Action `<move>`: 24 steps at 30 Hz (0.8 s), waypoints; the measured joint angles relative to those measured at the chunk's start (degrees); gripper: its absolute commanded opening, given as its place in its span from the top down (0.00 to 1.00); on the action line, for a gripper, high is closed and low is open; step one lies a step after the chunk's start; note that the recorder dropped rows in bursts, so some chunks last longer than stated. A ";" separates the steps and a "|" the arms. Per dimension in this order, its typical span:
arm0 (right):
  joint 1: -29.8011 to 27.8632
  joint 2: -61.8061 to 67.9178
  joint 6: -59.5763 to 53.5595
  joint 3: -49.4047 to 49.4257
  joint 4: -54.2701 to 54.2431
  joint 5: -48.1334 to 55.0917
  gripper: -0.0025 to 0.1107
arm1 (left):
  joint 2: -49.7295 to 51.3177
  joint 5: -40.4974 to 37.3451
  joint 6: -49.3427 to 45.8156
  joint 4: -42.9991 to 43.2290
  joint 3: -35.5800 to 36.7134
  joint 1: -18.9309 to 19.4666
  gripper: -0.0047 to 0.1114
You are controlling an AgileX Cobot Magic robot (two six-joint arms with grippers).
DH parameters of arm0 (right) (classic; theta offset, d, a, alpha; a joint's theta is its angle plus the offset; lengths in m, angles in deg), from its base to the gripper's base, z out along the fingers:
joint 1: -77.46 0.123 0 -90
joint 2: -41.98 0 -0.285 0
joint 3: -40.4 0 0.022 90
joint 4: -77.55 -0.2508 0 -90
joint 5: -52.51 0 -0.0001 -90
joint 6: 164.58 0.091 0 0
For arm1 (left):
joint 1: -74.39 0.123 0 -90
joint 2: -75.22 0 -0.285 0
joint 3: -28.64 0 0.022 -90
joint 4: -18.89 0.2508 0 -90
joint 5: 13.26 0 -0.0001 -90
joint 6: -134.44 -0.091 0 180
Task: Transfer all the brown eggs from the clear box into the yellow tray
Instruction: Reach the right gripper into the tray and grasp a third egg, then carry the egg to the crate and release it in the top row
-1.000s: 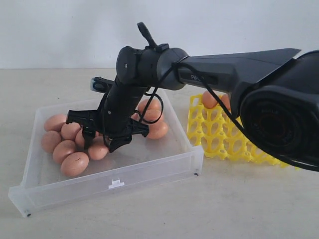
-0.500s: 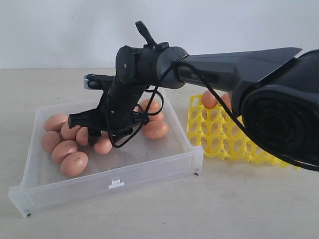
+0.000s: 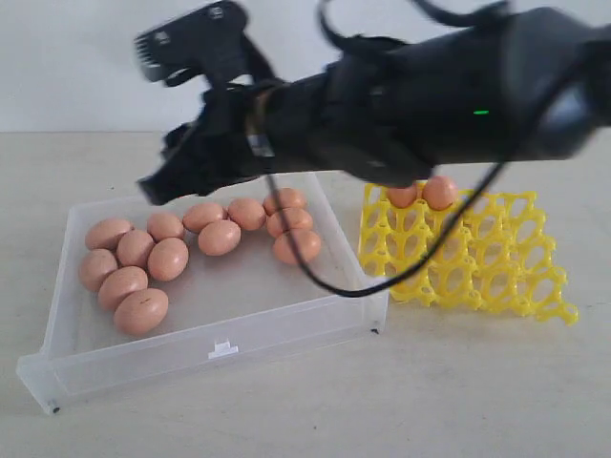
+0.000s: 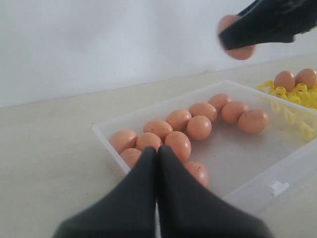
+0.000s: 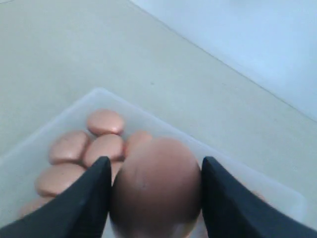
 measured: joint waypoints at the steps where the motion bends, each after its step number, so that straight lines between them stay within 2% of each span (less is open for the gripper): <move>1: -2.37 -1.84 0.43 2.89 0.40 -1.00 0.98 | 0.00 0.00 0.00 0.00 0.00 0.00 1.00; 4: -15.65 -5.41 1.25 11.66 -0.39 -3.27 0.98 | 0.00 0.00 0.00 0.00 0.00 0.00 1.00; 5: -22.19 -5.70 1.48 13.48 -3.32 -5.02 0.98 | 0.00 0.00 0.00 0.00 0.00 0.00 1.00; 8: -36.40 -5.54 3.88 15.41 -16.89 -11.82 0.98 | 0.00 0.00 0.00 0.00 0.00 0.00 1.00; 10: -43.34 -4.64 6.78 15.40 -26.14 -19.99 0.98 | 0.00 0.00 0.00 0.00 0.00 0.00 1.00; 12: -48.48 -3.18 9.89 15.40 -27.27 -29.44 0.98 | 0.00 0.00 0.00 0.00 0.00 0.00 1.00; 15: -55.34 0.74 17.06 14.44 -12.90 -46.00 0.98 | 0.00 0.00 0.00 0.00 0.00 0.00 1.00; 18: -60.06 5.47 26.56 9.55 11.80 -60.86 0.98 | 0.00 0.00 0.00 0.00 0.00 0.00 1.00; 21: -61.09 10.12 33.87 4.34 35.28 -67.07 0.98 | 0.00 0.00 0.00 0.00 0.00 0.00 1.00; 24: -60.57 14.86 37.08 2.51 48.79 -67.73 0.98 | 0.00 0.00 0.00 0.00 0.00 0.00 1.00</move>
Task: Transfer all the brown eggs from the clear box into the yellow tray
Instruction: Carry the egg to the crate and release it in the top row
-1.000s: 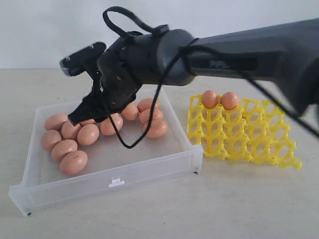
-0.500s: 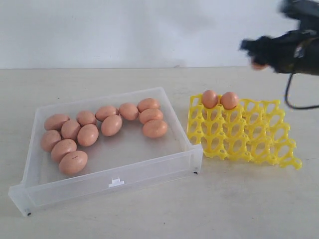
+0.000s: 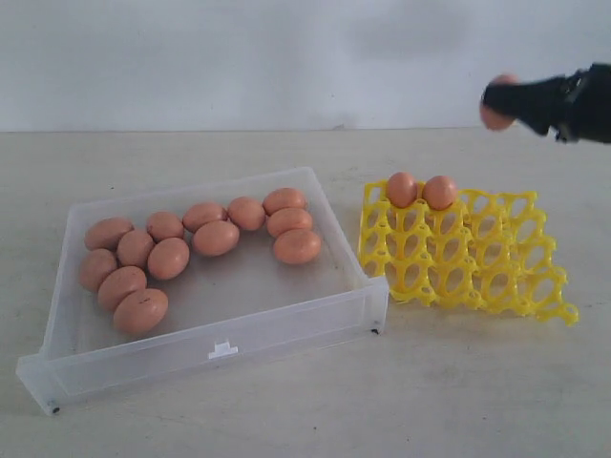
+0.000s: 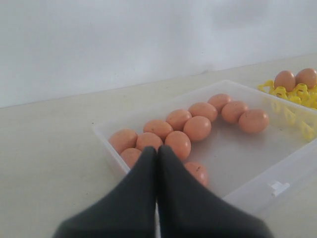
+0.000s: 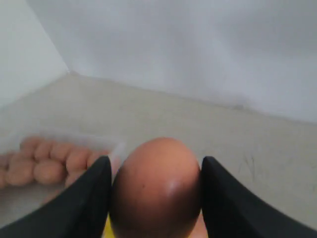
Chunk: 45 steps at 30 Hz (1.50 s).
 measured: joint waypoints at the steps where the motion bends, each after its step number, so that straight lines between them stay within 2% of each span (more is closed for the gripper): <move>1: 0.12 1.31 0.12 -0.15 2.32 0.71 0.98 | 0.00 0.00 0.00 0.00 0.00 0.00 1.00; 7: 0.13 5.07 -1.42 -0.30 7.10 9.10 0.98 | 0.00 0.00 0.00 0.00 0.00 0.00 1.00; 16: 4.04 7.51 -13.87 -1.15 1.52 14.12 0.98 | 0.00 0.00 0.00 0.00 0.00 0.00 1.00; 24: 4.48 7.60 -15.72 -1.40 -0.38 19.90 0.97 | 0.00 0.00 0.00 0.00 0.00 0.00 1.00; 25: 4.48 7.60 -15.72 -1.40 -0.38 20.03 0.95 | 0.00 0.00 0.00 0.00 0.00 0.00 1.00; 27: 4.48 7.60 -15.14 -1.40 -0.48 20.15 0.83 | 0.00 0.00 0.00 0.00 0.00 0.00 1.00; 28: 4.48 7.60 -14.85 -1.40 -0.36 20.15 0.70 | 0.00 0.00 0.00 0.00 0.00 0.00 1.00; 29: 4.48 7.60 -14.01 -1.40 0.03 20.15 0.65 | 0.00 0.00 0.00 0.00 0.00 0.00 1.00; 30: 4.48 7.60 -13.75 -1.40 0.16 20.15 0.54 | 0.00 0.00 0.00 0.00 0.00 0.00 1.00; 32: 4.48 7.60 -13.37 -1.40 0.55 20.15 0.44 | 0.00 0.00 0.00 0.00 0.00 0.00 1.00; 39: 4.48 4.09 -13.24 -1.40 -2.37 19.50 0.45 | 0.00 0.00 0.00 0.00 0.00 0.00 1.00; 40: 4.48 1.97 -13.24 -1.40 -3.38 17.08 0.48 | 0.00 0.00 0.00 0.00 0.00 0.00 1.00; 43: 7.11 -3.08 -12.01 -1.40 -8.83 5.75 0.73 | 0.00 0.00 0.00 0.00 0.00 0.00 1.00; 45: 12.06 -5.48 -10.99 -1.50 -11.57 1.90 0.90 | 0.00 0.00 0.00 0.00 0.00 0.00 1.00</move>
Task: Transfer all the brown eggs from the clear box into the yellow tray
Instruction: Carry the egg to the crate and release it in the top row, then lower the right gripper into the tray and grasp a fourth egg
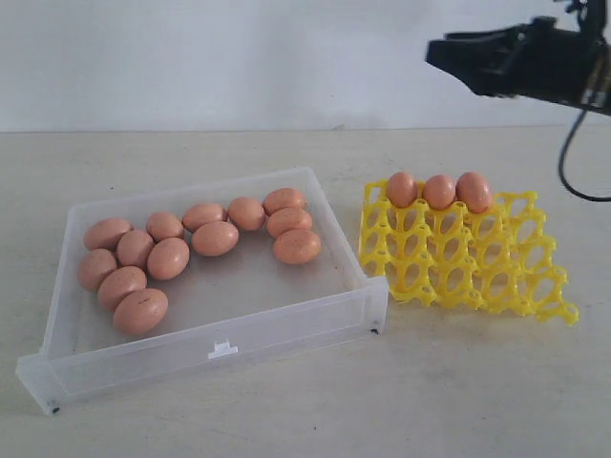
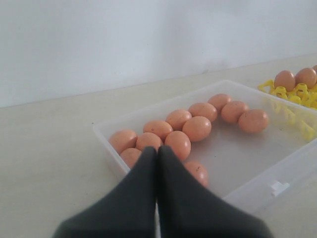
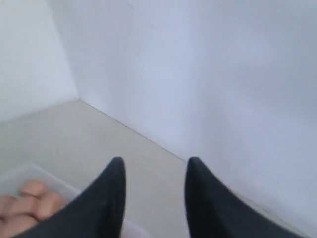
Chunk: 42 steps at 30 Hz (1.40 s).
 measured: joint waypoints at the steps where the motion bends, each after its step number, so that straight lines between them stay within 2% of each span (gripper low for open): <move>1: 3.52 -0.93 0.19 -0.03 -0.44 -0.75 0.98 | 0.00 0.00 0.00 0.00 0.00 0.00 1.00; 4: 16.01 -2.04 -1.47 -0.37 0.69 2.82 0.98 | 0.00 0.00 0.00 0.00 0.00 0.00 1.00; 5: 21.92 -2.03 -4.87 -0.35 1.81 9.19 0.98 | 0.00 0.00 0.00 0.00 0.00 0.00 1.00; 6: 27.80 -1.91 -10.49 -0.39 2.81 20.66 0.98 | 0.00 0.00 0.00 0.00 0.00 0.00 1.00; 7: 35.33 -1.09 -20.87 -0.85 2.66 35.32 0.98 | 0.00 0.00 0.00 0.00 0.00 0.00 1.00; 9: 45.90 2.67 -35.84 -5.23 -1.28 69.01 0.98 | 0.00 0.00 0.00 0.00 0.00 0.00 1.00; 11: 49.96 6.42 -40.58 -10.86 -2.62 88.01 0.98 | 0.00 0.00 0.00 0.00 0.00 0.00 1.00; 13: 51.31 9.36 -43.67 -17.09 -5.21 97.12 0.98 | 0.00 0.00 0.00 0.00 0.00 0.00 1.00; 15: 51.41 11.56 -52.77 -23.99 -15.86 100.03 0.98 | 0.00 0.00 0.00 0.00 0.00 0.00 1.00; 17: 50.92 13.13 -68.69 -31.06 -36.58 103.01 0.98 | 0.00 0.00 0.00 0.00 0.00 0.00 1.00; 20: 49.53 16.46 -93.16 -43.36 -66.61 115.94 0.98 | 0.00 0.00 0.00 0.00 0.00 0.00 1.00; 22: 48.55 19.76 -101.13 -51.14 -77.28 125.10 0.97 | 0.00 0.00 0.00 0.00 0.00 0.00 1.00; 24: 48.27 22.76 -104.56 -56.52 -79.96 129.27 0.91 | 0.00 0.00 0.00 0.00 0.00 0.00 1.00; 27: 47.93 25.82 -107.03 -61.48 -80.62 131.23 0.71 | 0.00 0.00 0.00 0.00 0.00 0.00 1.00; 30: 47.84 27.32 -109.56 -62.33 -79.07 131.73 0.54 | 0.00 0.00 0.00 0.00 0.00 0.00 1.00; 36: 47.84 30.51 -112.43 -62.63 -72.40 130.58 0.53 | 0.00 0.00 0.00 0.00 0.00 0.00 1.00; 42: 47.84 32.50 -112.67 -62.63 -72.24 123.50 0.53 | 0.00 0.00 0.00 0.00 0.00 0.00 1.00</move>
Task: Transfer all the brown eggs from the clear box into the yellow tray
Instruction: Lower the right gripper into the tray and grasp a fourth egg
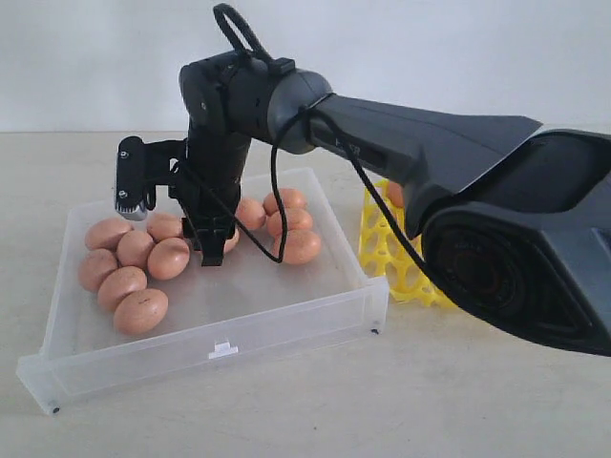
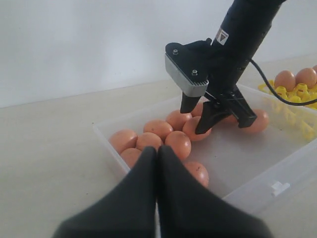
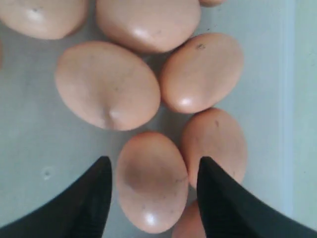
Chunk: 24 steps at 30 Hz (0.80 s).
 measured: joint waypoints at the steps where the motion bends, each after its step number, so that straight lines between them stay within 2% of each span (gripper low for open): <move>1: 0.00 0.23 0.00 0.00 0.00 -0.89 0.53 | 0.00 0.00 0.00 0.00 0.00 0.00 1.00; 10: 0.00 2.83 1.31 0.00 -0.11 -0.77 0.54 | 0.00 0.00 0.00 0.00 0.00 0.00 1.00; 12: 0.00 2.96 2.44 0.00 -0.11 -0.77 0.61 | 0.00 0.00 0.00 0.00 0.00 0.00 1.00; 16: 0.00 3.08 6.59 0.00 -0.11 -0.77 0.98 | 0.00 0.00 0.00 0.00 0.00 0.00 1.00; 24: 0.00 1.43 11.17 -0.02 0.29 0.62 0.98 | 0.00 0.00 0.00 0.00 0.00 0.00 1.00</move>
